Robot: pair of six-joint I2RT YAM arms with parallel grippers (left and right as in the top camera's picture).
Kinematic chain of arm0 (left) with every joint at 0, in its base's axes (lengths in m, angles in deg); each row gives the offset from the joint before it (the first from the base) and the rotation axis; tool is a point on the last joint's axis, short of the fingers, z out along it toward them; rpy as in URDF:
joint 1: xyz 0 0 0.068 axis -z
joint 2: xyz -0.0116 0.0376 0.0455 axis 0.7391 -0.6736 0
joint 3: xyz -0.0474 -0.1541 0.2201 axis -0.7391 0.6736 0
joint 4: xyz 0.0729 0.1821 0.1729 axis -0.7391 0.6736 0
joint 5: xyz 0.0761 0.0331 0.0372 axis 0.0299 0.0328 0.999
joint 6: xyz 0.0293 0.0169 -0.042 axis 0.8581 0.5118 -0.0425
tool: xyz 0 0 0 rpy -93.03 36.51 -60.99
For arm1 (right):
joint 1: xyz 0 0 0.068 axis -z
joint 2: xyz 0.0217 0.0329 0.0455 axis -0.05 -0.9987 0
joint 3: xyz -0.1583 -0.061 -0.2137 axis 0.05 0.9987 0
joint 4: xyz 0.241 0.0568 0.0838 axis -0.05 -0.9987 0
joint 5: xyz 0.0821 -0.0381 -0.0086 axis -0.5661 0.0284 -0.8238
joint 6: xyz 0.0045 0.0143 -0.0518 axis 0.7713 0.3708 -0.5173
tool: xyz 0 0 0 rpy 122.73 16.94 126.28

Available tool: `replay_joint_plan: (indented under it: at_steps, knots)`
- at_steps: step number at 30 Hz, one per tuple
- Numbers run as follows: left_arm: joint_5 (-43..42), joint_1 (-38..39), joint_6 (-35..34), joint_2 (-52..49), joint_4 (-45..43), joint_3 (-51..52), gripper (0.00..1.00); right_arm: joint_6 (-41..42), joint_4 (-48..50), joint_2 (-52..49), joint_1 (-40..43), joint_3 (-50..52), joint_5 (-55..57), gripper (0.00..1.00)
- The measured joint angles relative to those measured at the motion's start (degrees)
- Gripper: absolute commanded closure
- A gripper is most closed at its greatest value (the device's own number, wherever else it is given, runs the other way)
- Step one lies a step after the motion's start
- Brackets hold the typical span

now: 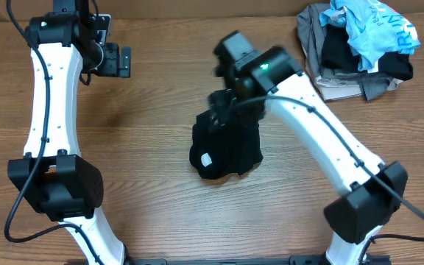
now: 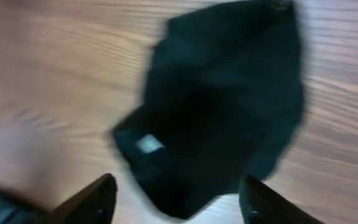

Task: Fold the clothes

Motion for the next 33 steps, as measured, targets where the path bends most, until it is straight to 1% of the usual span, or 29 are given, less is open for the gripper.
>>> replay_joint_plan:
  at_steps: [2,3,6,8,9,13,19,26,27,28,29,30,31,33]
  knots:
    - [-0.02,0.0,0.0,0.0,0.02,0.0,0.0,0.31,2.54,-0.11,2.1,4.5,0.59,0.57]
    - [0.0,0.0,0.0,0.0,0.02,0.0,0.0,0.02,4.52,-0.2,3.1,7.26,0.59,0.62]
    - [0.0,-0.02,0.0,-0.07,0.02,0.0,0.0,-0.35,10.6,-0.87,4.46,14.64,-0.48,0.84]
    - [0.0,-0.02,0.0,-0.13,0.02,0.0,0.0,-1.05,16.11,-1.16,4.42,18.58,-1.03,0.95]
    - [0.0,-0.02,0.0,-0.24,0.0,0.0,0.0,-1.51,17.68,-1.27,4.33,19.56,-1.2,0.96]
    - [0.0,-0.02,-0.02,-0.48,-0.04,0.0,0.0,-3.93,26.77,-1.53,3.85,23.67,-2.05,0.96]
    - [0.0,-0.02,-0.13,-0.66,-0.04,0.0,0.0,-7.82,33.09,-4.92,3.87,24.0,-2.34,0.96]
    - [-0.26,-0.02,-0.15,-0.66,-0.09,0.0,0.0,-9.18,36.74,-6.99,7.39,23.82,-3.63,0.89]
    - [-0.55,-0.02,-0.15,-0.66,-0.22,0.0,0.0,-9.29,36.81,-7.28,8.52,23.56,-3.74,0.84]
    - [-0.9,-0.02,-0.15,-0.66,-0.39,0.0,0.0,-9.49,36.59,-7.58,9.79,23.12,-3.93,0.71]
    - [-1.2,-0.02,-0.15,-0.66,-0.61,0.0,0.0,-10.21,36.22,-7.89,11.17,22.56,-4.11,0.61]
    - [-1.51,-0.02,-0.15,-0.66,-0.98,0.0,0.0,-11.08,35.41,-8.2,12.52,21.84,-4.42,0.54]
    - [-1.68,-0.02,-0.15,-0.66,-1.31,0.0,0.0,-11.65,33.7,-8.52,14.05,20.72,-4.55,0.48]
    - [-1.92,-0.02,-0.15,-0.66,-1.9,0.0,0.0,-13.18,28.92,-9.18,16.52,17.7,-4.44,0.44]
